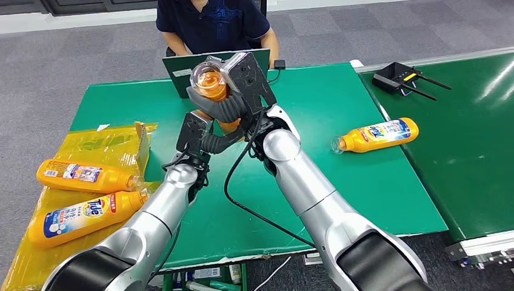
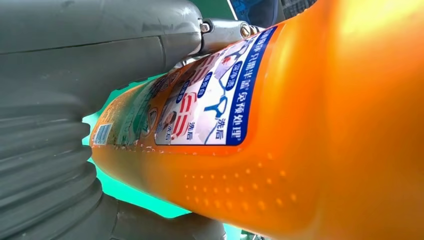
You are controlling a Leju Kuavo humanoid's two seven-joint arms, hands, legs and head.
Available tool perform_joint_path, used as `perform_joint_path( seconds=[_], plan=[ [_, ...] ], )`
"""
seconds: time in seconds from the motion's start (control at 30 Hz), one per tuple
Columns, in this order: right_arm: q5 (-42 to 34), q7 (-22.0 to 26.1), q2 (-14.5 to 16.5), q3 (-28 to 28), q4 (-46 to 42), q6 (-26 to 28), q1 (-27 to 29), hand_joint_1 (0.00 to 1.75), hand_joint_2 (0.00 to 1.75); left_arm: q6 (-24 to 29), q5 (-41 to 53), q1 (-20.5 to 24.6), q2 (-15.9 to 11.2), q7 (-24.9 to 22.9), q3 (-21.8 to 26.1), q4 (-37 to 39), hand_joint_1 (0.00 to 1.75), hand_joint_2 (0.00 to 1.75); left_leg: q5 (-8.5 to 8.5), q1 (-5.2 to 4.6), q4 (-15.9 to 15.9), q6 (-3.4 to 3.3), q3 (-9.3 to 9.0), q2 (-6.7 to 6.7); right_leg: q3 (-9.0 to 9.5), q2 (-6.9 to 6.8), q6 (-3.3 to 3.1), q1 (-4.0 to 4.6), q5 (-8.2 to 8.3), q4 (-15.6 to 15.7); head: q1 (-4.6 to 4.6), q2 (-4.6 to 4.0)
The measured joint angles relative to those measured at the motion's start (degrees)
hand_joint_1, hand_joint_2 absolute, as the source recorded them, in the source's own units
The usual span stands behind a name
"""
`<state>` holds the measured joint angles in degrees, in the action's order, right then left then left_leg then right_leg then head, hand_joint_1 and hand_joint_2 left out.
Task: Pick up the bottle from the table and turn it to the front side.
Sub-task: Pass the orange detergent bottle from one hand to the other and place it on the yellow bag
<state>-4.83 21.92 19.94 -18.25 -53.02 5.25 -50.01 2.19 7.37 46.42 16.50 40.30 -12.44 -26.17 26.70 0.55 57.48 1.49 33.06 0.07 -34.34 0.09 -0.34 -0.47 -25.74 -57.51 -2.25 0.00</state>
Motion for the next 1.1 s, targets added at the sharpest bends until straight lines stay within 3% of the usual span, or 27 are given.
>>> perform_joint_path(
  seconds=[0.87, 0.9, 1.0, 1.03, 1.1],
  plan=[
    [0.47, -0.18, -0.03, 0.00, 0.00, -0.05, 0.21, 1.75, 1.75, -2.01, -0.27, 0.34, -0.02, -0.04, 0.62, 0.67, 1.75, 1.75, 0.00, 0.00, 0.00, 0.00, 0.00, 0.00, 0.00, 0.00, 0.00, 0.00, 0.00, 0.00, 0.00, -0.01],
    [0.49, -0.18, -0.02, 0.00, 0.00, -0.05, 0.22, 1.60, 1.75, -2.01, -0.27, 0.34, -0.02, -0.04, 0.63, 0.67, 1.75, 1.75, 0.00, 0.00, 0.00, 0.00, 0.00, 0.00, 0.00, 0.00, 0.00, 0.00, 0.00, 0.00, 0.00, -0.01],
    [0.56, -0.15, -0.02, 0.00, 0.00, -0.10, 0.21, 0.29, 1.75, -2.03, -0.27, 0.34, -0.02, -0.02, 0.67, 0.69, 1.75, 1.75, 0.00, 0.00, 0.00, 0.00, 0.00, 0.00, 0.00, 0.00, 0.00, 0.00, 0.00, 0.00, 0.00, 0.00],
    [0.58, -0.12, -0.02, 0.00, 0.00, -0.13, 0.20, 0.00, 1.75, -2.09, -0.27, 0.33, -0.02, -0.01, 0.68, 0.71, 1.75, 1.75, 0.00, 0.00, 0.00, 0.00, 0.00, 0.00, 0.00, 0.00, 0.00, 0.00, 0.00, 0.00, 0.00, 0.00],
    [0.61, 0.01, -0.01, 0.00, 0.00, -0.16, 0.18, 0.00, 1.75, -2.31, -0.27, 0.31, -0.01, 0.00, 0.68, 0.80, 1.75, 1.75, 0.00, 0.00, 0.00, 0.00, 0.00, 0.00, 0.01, 0.00, 0.00, 0.00, 0.00, 0.00, 0.00, 0.00]
  ],
)
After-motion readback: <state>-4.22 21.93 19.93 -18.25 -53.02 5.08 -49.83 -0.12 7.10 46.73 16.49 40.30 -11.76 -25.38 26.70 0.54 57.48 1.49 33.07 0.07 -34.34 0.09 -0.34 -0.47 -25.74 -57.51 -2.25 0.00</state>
